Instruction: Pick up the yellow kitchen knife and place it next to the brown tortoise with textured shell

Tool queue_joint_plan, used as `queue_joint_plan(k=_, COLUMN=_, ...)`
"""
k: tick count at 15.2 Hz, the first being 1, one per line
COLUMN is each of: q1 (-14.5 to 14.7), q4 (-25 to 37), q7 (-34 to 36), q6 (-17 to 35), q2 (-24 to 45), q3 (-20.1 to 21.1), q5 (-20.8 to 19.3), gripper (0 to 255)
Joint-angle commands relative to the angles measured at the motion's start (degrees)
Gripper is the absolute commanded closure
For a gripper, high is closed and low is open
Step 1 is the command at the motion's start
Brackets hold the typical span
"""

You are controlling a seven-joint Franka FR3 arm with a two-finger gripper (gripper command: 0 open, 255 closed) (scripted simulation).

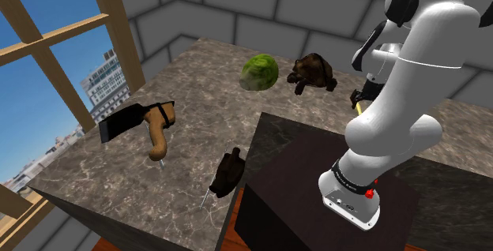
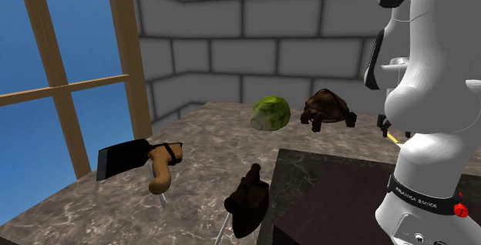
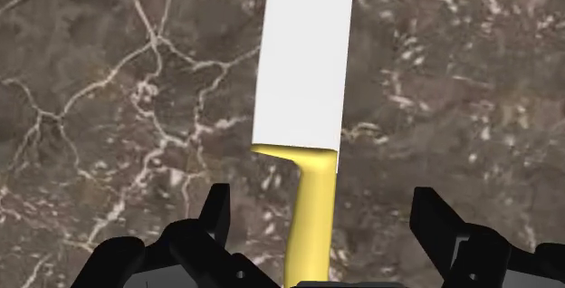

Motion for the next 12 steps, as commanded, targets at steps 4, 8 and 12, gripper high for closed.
queue_joint_plan(k=4, q1=2.27, q4=1.59, q7=3.20, q6=-5.59, q2=-4.97, q3=-2.40, q5=-4.50, gripper=0)
queue_joint_plan(k=8, q1=2.62, q4=2.13, q7=4.01, q6=-7.10, q2=-6.23, q3=-2.72, q5=-5.61, gripper=0)
queue_joint_plan(k=12, q1=2.62, q4=2.14, q7=4.01, q6=-7.10, q2=-6.23, q3=-2.71, q5=-5.61, gripper=0)
